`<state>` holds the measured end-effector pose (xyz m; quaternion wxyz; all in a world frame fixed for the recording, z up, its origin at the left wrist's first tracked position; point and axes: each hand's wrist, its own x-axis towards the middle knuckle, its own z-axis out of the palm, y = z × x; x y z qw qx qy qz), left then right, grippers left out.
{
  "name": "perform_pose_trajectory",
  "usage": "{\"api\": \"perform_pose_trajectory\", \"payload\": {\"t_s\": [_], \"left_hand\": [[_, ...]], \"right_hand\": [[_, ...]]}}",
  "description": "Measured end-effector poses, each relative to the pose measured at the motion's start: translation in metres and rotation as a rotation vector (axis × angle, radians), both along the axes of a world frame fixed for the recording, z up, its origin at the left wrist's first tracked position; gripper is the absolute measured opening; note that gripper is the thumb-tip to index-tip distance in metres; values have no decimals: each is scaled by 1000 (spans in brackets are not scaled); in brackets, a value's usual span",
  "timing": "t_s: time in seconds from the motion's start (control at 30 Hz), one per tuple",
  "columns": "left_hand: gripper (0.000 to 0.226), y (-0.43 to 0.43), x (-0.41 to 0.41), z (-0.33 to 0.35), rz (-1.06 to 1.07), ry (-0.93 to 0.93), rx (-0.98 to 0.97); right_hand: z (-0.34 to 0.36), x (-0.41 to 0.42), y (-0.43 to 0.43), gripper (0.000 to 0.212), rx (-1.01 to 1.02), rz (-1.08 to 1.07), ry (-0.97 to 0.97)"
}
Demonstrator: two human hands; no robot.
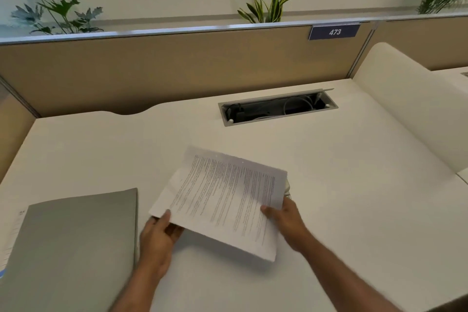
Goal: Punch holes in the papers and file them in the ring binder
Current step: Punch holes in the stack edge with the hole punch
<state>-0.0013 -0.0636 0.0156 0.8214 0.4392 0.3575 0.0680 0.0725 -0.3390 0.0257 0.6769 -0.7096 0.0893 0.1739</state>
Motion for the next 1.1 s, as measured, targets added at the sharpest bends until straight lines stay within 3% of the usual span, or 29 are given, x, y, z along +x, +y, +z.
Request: {"api": "perform_pose_trajectory", "payload": {"t_s": [0.13, 0.3, 0.67, 0.77, 1.1], "left_hand": [[23, 45, -12, 5, -142, 164, 171], [17, 40, -30, -5, -320, 279, 353], [18, -52, -69, -25, -310, 424, 71], [18, -78, -68, -22, -331, 433, -17], [15, -120, -60, -13, -320, 488, -160]], "right_hand": [[25, 42, -14, 29, -158, 319, -56], [47, 100, 6, 29, -444, 545, -40], [48, 166, 81, 34, -896, 982, -84], [36, 169, 97, 42, -1040, 959, -235], [-20, 153, 119, 54, -1098, 783, -447]]}}
